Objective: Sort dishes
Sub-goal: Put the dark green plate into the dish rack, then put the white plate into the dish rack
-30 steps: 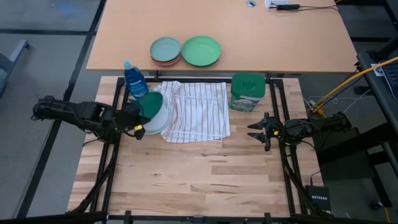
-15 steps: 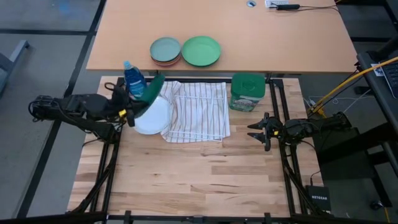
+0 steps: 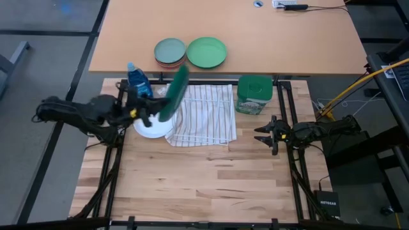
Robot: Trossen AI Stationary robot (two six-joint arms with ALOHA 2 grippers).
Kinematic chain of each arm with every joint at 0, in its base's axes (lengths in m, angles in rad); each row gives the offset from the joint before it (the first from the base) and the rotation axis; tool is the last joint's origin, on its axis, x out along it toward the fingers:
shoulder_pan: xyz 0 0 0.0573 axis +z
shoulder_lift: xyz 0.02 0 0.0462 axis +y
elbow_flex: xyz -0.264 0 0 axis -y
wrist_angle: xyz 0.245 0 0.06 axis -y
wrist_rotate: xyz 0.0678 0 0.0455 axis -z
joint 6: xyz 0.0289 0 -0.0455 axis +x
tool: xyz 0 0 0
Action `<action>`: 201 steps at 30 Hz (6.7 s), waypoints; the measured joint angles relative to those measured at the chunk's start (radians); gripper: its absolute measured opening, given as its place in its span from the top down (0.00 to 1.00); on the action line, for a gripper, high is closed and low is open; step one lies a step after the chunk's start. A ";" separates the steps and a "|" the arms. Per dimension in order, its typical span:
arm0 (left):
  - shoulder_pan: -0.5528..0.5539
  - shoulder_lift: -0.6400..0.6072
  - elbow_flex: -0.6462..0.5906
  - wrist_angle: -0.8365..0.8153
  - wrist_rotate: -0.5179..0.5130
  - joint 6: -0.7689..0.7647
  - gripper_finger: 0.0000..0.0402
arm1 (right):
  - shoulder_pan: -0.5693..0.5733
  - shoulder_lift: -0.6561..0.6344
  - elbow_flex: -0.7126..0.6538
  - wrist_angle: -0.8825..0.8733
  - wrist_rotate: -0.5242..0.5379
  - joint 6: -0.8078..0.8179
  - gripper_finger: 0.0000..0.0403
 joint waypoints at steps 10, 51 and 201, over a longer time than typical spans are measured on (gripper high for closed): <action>0.000 0.312 0.000 0.650 0.187 0.139 1.00 | 0.000 0.000 0.000 0.000 0.000 0.000 0.54; 0.129 0.863 -0.001 0.980 0.043 -0.219 1.00 | 0.000 0.000 0.000 -0.001 0.000 0.000 0.54; -0.029 0.516 -0.298 -0.861 -0.064 -0.038 0.65 | 0.000 0.000 0.000 -0.007 -0.011 0.001 0.54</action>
